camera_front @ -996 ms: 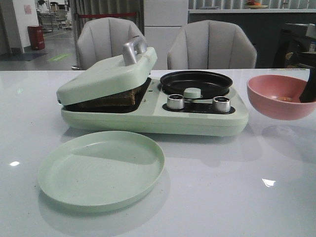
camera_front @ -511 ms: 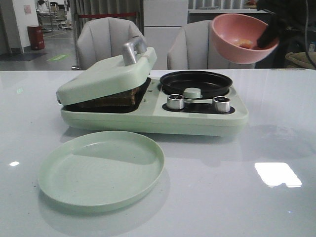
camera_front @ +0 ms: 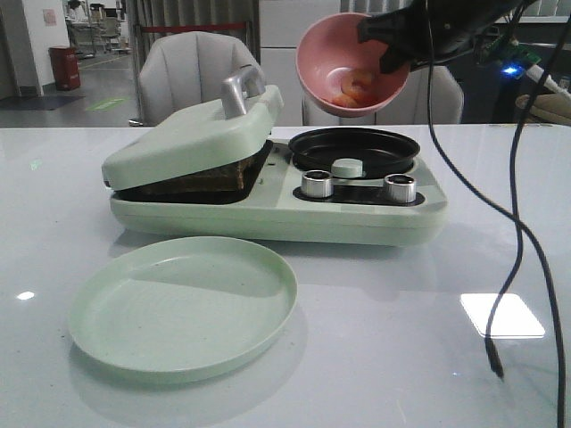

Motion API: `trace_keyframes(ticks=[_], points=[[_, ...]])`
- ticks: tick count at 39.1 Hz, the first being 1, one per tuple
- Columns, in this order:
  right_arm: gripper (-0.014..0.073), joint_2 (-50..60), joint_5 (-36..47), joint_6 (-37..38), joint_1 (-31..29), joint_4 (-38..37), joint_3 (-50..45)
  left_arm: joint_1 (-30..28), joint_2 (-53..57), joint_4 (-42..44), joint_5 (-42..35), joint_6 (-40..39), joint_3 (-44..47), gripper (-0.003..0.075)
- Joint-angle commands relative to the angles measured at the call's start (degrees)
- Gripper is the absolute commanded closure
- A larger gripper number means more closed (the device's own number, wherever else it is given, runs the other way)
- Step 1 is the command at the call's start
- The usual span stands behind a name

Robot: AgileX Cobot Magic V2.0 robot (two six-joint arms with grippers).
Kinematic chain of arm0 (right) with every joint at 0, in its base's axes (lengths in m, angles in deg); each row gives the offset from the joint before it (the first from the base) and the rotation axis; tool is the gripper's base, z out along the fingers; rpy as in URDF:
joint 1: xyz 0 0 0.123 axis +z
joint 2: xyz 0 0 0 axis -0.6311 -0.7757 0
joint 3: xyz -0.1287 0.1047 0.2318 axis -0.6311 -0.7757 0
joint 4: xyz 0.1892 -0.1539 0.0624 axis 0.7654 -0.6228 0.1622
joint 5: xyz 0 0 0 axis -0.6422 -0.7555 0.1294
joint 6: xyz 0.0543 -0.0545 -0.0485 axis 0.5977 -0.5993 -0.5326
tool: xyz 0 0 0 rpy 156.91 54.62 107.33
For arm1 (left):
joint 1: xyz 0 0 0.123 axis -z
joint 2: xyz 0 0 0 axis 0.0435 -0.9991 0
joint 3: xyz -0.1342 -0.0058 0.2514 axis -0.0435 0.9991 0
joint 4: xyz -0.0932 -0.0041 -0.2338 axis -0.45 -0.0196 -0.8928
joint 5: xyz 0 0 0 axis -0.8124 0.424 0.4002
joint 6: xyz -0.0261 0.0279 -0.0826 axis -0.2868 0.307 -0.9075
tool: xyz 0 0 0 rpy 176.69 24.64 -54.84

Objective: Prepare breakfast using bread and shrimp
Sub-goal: 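Lift the pink bowl with the right gripper over the black pan, then tilt the pink bowl with the right gripper to pour shrimp into the pan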

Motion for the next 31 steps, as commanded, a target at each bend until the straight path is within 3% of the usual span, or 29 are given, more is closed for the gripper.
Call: trace_keyframes(ticks=[1, 10, 31], points=[[0.0452, 3.5, 14.5, -0.7, 1.2, 0.8, -1.9, 0.0, -0.4, -0.7, -4.8, -0.7, -1.6, 0.0606], [0.0452, 3.4, 33.9, -0.7, 3.4, -0.8, -8.4, 0.0, -0.4, -0.7, -4.8, -0.7, -1.6, 0.0606], [0.0452, 3.4, 62.3, 0.5, 3.7, -28.3, -16.8, 0.0, -0.4, -0.7, -4.8, -0.7, -1.6, 0.0606]])
